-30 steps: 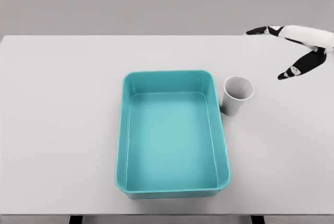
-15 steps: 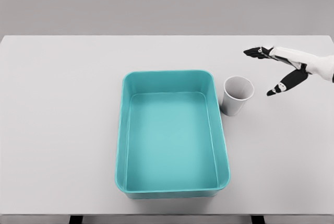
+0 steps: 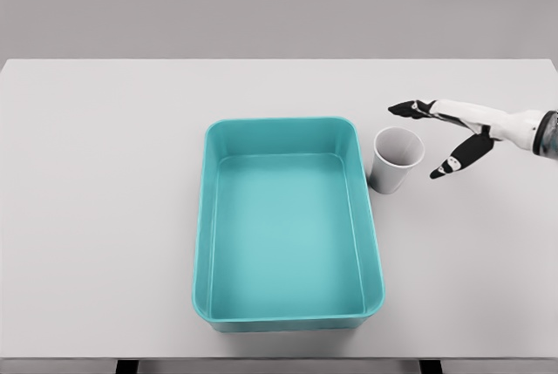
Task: Put the paper cup into the basket with your right arm
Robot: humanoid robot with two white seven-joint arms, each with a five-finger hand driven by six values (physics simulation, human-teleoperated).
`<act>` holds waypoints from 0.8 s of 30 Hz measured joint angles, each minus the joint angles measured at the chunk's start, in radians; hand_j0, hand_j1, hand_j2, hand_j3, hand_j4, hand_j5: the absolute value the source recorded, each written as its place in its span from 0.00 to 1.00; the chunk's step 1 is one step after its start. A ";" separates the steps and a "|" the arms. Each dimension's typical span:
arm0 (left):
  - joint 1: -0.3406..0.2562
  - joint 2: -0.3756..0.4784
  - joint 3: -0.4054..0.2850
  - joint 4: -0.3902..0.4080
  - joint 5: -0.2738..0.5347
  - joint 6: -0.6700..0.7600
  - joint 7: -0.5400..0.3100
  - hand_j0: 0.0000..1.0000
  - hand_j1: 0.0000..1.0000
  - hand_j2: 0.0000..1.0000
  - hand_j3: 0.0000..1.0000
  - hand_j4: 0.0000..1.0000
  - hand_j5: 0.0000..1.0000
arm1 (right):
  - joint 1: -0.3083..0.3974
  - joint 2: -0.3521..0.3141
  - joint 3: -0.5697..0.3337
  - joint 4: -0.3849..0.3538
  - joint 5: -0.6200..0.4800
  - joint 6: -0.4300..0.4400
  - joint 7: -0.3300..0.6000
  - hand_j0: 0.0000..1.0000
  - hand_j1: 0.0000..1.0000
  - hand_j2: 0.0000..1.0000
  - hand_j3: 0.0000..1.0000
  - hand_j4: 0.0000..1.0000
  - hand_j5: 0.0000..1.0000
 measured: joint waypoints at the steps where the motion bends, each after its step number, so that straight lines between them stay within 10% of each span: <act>1: 0.000 0.000 0.000 0.000 0.000 0.000 0.000 1.00 1.00 1.00 1.00 1.00 1.00 | 0.000 0.002 0.001 -0.001 0.000 -0.002 0.000 1.00 1.00 1.00 1.00 1.00 1.00; 24: 0.000 0.000 0.000 0.000 0.000 0.000 0.000 1.00 1.00 1.00 1.00 1.00 1.00 | 0.008 0.038 0.017 -0.015 0.000 -0.006 0.000 1.00 1.00 1.00 1.00 1.00 1.00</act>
